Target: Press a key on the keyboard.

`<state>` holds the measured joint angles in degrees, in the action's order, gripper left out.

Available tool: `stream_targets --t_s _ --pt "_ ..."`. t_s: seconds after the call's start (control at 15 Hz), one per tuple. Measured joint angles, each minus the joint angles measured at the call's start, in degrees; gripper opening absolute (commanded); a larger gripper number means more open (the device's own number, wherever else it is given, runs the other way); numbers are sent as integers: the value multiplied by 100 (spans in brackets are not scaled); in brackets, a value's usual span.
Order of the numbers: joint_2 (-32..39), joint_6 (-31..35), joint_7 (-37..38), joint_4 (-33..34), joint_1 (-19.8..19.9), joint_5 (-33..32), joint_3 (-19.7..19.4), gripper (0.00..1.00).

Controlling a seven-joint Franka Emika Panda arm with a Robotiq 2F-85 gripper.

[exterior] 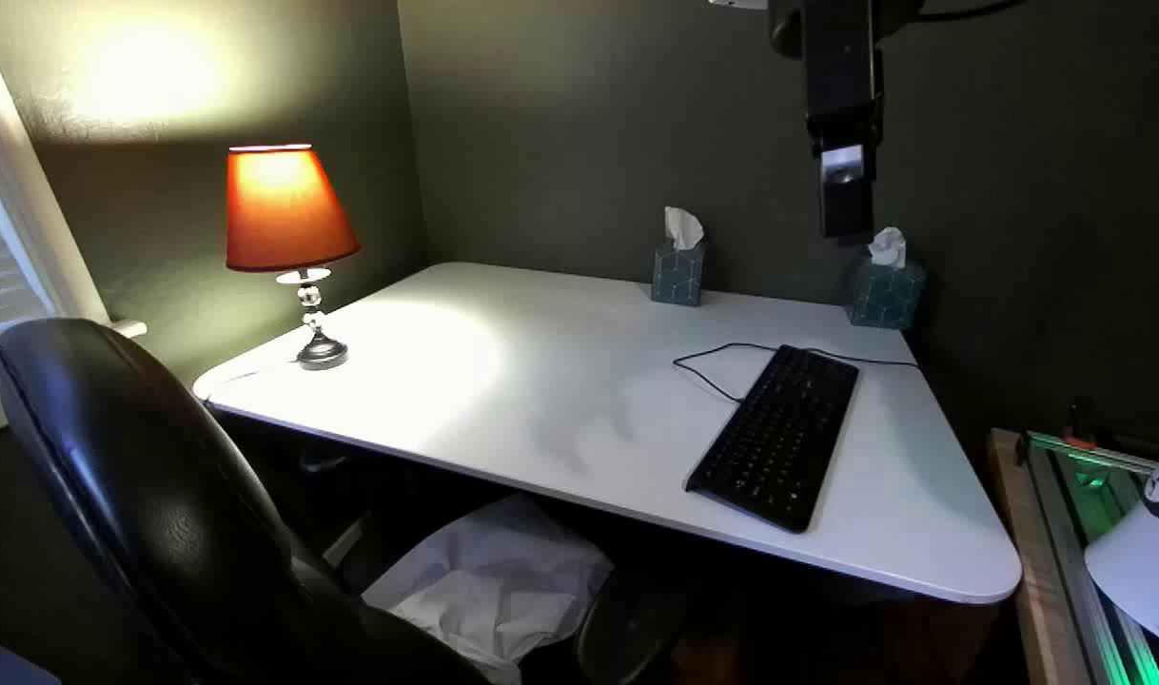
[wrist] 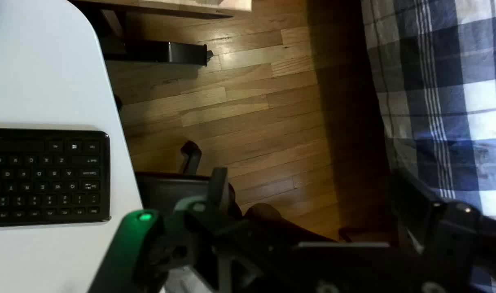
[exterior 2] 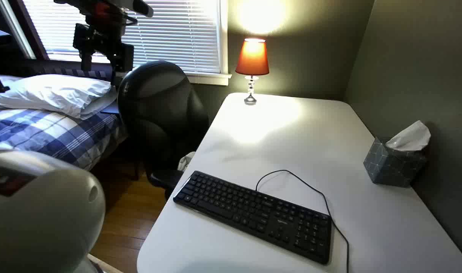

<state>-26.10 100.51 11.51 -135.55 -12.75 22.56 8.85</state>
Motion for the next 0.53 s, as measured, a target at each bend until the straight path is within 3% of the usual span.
stream_targets --t_s 0.53 --pt "-2 1 6 2 46 -63 54 100"
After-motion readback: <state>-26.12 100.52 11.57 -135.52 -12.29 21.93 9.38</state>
